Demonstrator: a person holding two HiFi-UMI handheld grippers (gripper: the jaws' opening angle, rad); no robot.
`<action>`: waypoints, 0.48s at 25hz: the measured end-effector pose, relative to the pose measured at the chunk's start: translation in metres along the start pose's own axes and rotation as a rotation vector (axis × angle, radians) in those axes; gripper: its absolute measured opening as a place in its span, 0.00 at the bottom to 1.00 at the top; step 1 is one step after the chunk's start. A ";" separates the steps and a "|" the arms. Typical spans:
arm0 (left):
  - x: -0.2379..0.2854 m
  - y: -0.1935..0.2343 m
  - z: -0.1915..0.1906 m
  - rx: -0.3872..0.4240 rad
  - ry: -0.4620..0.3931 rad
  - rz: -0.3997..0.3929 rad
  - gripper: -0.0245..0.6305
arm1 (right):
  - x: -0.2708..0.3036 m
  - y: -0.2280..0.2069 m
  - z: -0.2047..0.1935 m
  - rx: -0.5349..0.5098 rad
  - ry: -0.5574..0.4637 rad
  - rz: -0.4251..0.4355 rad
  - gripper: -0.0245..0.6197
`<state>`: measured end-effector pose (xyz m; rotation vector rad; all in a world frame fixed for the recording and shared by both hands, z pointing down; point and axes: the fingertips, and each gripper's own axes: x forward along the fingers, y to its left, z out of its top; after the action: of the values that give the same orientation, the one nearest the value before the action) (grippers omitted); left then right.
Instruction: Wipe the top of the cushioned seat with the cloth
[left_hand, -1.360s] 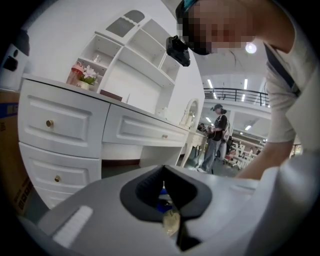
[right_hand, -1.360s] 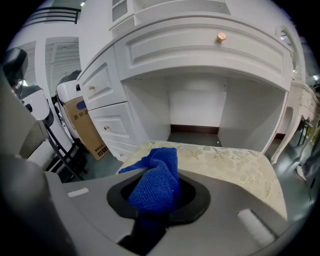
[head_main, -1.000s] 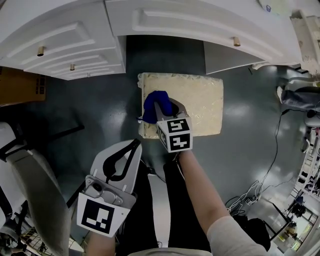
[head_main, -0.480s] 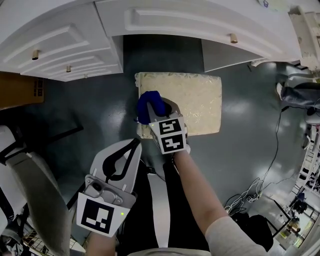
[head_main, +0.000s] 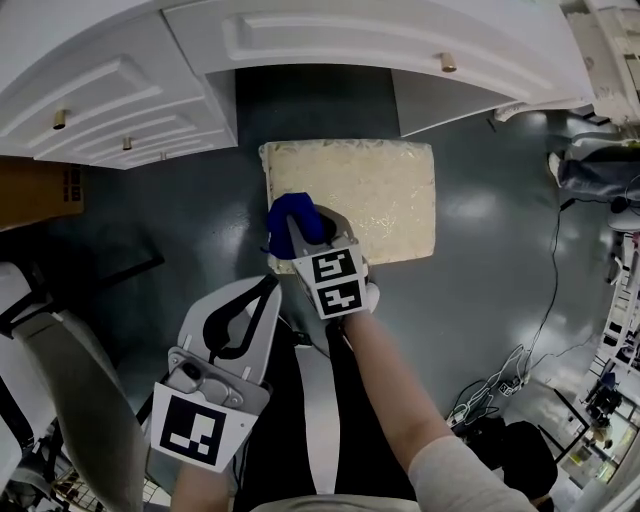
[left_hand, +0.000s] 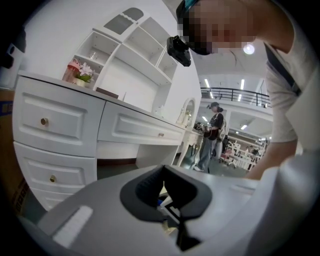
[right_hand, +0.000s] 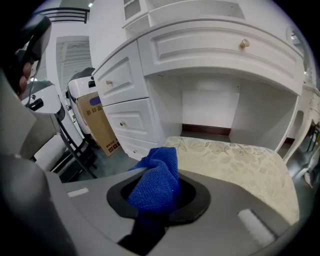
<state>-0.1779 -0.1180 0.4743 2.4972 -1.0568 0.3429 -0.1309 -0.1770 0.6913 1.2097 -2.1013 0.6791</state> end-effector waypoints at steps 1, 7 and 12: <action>0.000 -0.002 0.000 0.002 -0.001 -0.001 0.04 | -0.003 0.001 -0.003 0.003 0.001 0.002 0.17; -0.002 -0.017 -0.004 0.000 0.002 0.017 0.04 | -0.011 0.006 -0.013 -0.038 0.020 0.019 0.17; -0.002 -0.036 -0.015 -0.001 -0.001 0.055 0.04 | -0.015 -0.003 -0.015 -0.091 0.023 0.046 0.19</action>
<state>-0.1541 -0.0874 0.4775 2.4714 -1.1273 0.3564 -0.1184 -0.1593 0.6910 1.1021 -2.1230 0.6078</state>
